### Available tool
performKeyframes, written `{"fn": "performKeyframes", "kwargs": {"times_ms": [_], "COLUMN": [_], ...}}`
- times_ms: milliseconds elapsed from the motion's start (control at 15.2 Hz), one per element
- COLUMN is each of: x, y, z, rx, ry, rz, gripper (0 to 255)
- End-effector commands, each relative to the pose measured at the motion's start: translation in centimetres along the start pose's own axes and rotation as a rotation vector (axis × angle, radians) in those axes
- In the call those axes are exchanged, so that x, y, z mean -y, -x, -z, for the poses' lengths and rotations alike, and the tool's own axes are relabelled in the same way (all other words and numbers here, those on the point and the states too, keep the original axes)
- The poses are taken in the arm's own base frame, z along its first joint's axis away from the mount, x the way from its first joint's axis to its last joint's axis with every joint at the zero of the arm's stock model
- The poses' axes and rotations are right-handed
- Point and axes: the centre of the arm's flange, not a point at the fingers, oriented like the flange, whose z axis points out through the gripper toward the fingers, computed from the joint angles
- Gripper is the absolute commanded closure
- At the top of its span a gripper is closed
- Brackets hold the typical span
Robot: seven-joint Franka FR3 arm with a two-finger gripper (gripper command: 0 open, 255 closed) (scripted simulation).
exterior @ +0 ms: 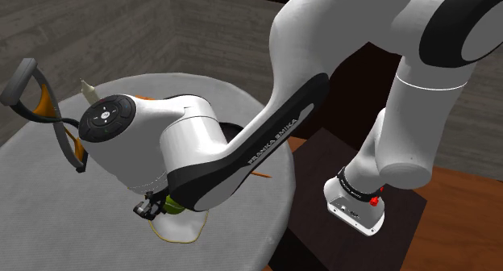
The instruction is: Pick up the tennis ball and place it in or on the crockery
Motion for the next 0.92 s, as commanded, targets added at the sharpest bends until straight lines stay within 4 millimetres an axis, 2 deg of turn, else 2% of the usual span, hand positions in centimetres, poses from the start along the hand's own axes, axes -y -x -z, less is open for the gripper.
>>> {"fn": "performKeyframes", "kwargs": {"times_ms": [0, 132, 198, 528, 792, 858], "x": [0.0, 0.0, 0.0, 0.0, 0.0, 0.0], "y": [0.0, 0.0, 0.0, 0.0, 0.0, 0.0], "z": [0.0, 0.0, 0.0, 0.0, 5.0, 5.0], "rx": [0.0, 0.0, 0.0, 0.0, 0.0, 0.0], "ry": [0.0, 0.0, 0.0, 0.0, 0.0, 0.0], "rz": [0.0, 0.0, 0.0, 0.0, 0.0, 0.0], "gripper": [255, 255, 0, 0, 0, 0]}}
